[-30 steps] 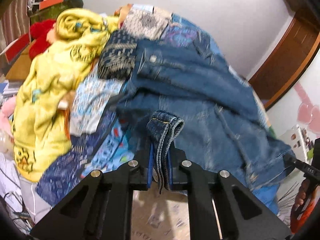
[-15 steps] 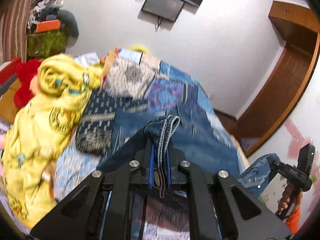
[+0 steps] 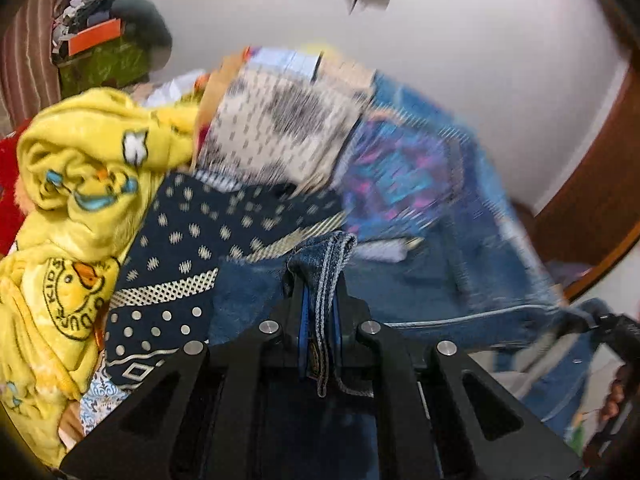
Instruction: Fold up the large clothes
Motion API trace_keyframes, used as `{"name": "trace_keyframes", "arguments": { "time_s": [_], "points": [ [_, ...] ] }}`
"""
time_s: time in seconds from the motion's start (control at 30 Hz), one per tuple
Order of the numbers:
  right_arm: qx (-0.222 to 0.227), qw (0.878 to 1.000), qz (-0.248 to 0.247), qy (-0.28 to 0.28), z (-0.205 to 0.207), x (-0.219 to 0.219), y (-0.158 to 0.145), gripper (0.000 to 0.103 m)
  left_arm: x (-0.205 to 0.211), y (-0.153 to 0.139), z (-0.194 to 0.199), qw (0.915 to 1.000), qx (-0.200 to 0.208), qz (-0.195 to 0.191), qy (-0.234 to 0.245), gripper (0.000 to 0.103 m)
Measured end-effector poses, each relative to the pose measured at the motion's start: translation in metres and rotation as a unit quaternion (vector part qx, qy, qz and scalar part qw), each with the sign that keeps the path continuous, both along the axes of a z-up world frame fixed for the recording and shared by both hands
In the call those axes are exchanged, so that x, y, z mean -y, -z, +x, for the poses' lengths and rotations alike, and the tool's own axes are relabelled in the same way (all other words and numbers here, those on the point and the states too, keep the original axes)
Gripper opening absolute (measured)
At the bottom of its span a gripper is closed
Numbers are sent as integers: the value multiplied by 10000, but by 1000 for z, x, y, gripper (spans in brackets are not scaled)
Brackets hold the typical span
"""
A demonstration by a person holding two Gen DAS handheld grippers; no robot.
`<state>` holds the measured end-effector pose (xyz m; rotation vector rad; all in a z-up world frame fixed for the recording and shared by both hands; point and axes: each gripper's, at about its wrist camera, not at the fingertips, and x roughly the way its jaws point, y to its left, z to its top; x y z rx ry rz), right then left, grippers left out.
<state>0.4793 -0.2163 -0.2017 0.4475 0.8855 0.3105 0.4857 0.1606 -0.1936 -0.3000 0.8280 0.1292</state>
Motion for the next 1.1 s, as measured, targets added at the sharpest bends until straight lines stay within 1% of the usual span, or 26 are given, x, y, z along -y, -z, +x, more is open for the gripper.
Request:
{"name": "trace_keyframes", "arguments": {
  "time_s": [0.07,0.13,0.23,0.27,0.3,0.33,0.37,0.4,0.43,0.5,0.53,0.63,0.73,0.8,0.83,0.9,0.97,1.03,1.1],
  "points": [
    [-215,9998,0,-40,8,5,11,19,-1,17,12,9997,-215,104,-11,12],
    [-455,9988,152,-126,10,14,21,20,0,24,18,9993,-314,213,31,14],
    [-630,9975,229,-231,9,23,18,23,5,17,20,9983,-400,404,161,20],
    [-614,9977,152,-243,8,25,13,26,7,11,20,9978,-420,473,211,25],
    [-486,9987,-136,-66,3,29,4,31,8,5,20,9973,-406,563,220,31],
    [-277,9980,-515,228,-2,34,-9,43,8,-4,17,9968,-345,696,213,35],
    [-103,9964,-734,417,-5,38,-18,56,9,-11,16,9964,-299,764,189,44],
    [86,9949,-842,546,-11,45,-30,62,8,-20,12,9963,-228,820,148,53],
    [209,9950,-812,547,-18,50,-40,67,7,-29,8,9963,-112,845,128,55],
    [297,9962,-722,397,-29,53,-54,67,7,-47,-5,9963,93,840,151,63],
    [354,9960,-768,288,-38,52,-62,68,7,-52,-9,9963,109,834,192,65],
    [521,9922,-1132,51,-59,37,-71,74,14,-58,-25,9952,4,863,467,67],
    [575,9886,-1343,-363,-77,15,-67,77,28,-52,-43,9909,-227,1024,839,70],
    [592,9857,-1428,-669,-91,-1,-58,82,40,-42,-54,9872,-370,1103,1090,74],
    [571,9848,-1448,-772,-94,-7,-53,85,46,-36,-57,9852,-448,1135,1208,75],
    [436,9813,-1570,-1022,-100,-24,-37,85,58,-21,-63,9809,-599,1173,1432,76],
    [303,9770,-1686,-1272,-98,-38,-22,85,70,-4,-64,9770,-758,1199,1594,77],
    [166,9715,-1832,-1495,-94,-55,-7,85,76,10,-61,9748,-890,1190,1664,77],
    [54,9685,-1895,-1613,-89,-67,2,85,82,25,-54,9727,-1022,1184,1714,77]
  ]
}}
